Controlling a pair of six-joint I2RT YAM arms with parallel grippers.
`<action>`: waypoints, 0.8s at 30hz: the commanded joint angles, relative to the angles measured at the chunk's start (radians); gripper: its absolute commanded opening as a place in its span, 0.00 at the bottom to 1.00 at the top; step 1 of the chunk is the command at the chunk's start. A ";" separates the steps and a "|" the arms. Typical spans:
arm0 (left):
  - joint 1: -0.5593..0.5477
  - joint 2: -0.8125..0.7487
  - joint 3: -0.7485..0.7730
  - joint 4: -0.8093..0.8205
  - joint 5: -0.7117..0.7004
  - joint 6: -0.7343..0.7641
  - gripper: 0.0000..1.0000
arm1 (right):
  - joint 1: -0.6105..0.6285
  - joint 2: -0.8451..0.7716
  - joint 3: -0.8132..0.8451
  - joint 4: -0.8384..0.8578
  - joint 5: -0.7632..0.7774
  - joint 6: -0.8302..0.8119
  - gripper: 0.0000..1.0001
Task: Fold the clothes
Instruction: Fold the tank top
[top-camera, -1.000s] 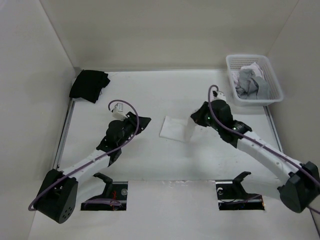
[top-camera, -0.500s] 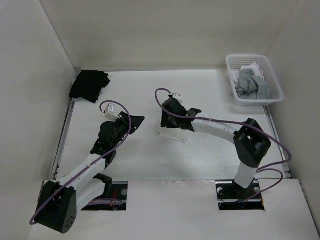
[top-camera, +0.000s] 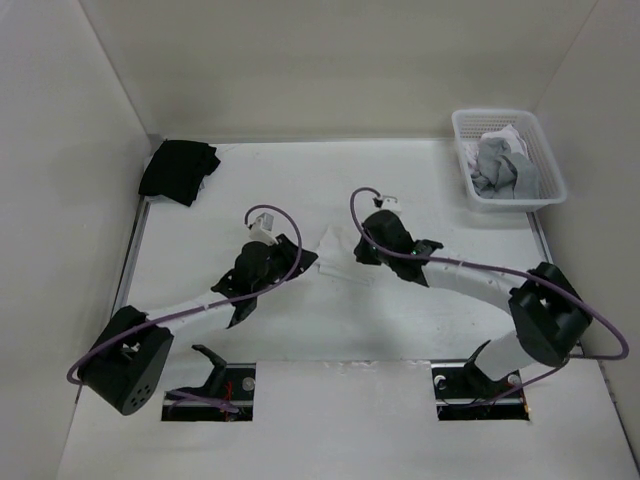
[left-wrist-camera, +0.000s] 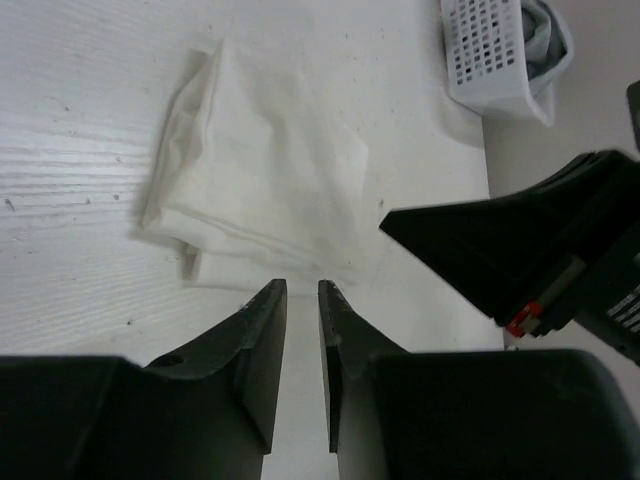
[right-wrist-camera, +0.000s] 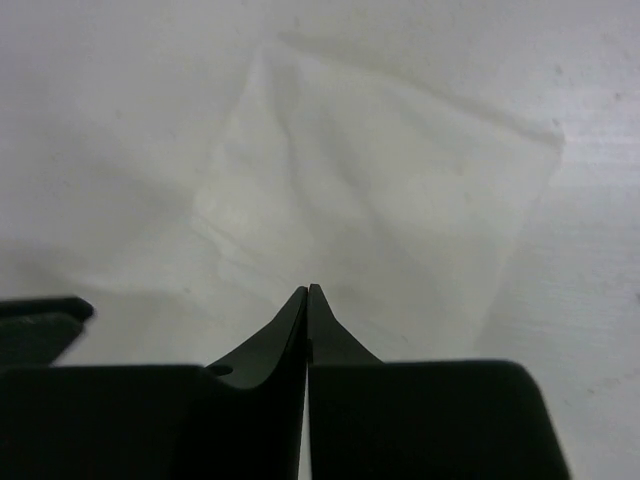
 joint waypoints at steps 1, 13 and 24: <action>-0.048 -0.015 -0.007 0.055 -0.093 0.066 0.17 | 0.013 -0.175 -0.175 0.186 0.005 -0.010 0.04; -0.016 0.089 0.105 0.009 -0.212 0.226 0.32 | -0.140 -0.405 -0.431 0.341 -0.138 -0.010 0.15; 0.019 0.401 0.292 0.004 -0.118 0.223 0.38 | -0.290 -0.018 -0.237 0.407 -0.226 0.014 0.47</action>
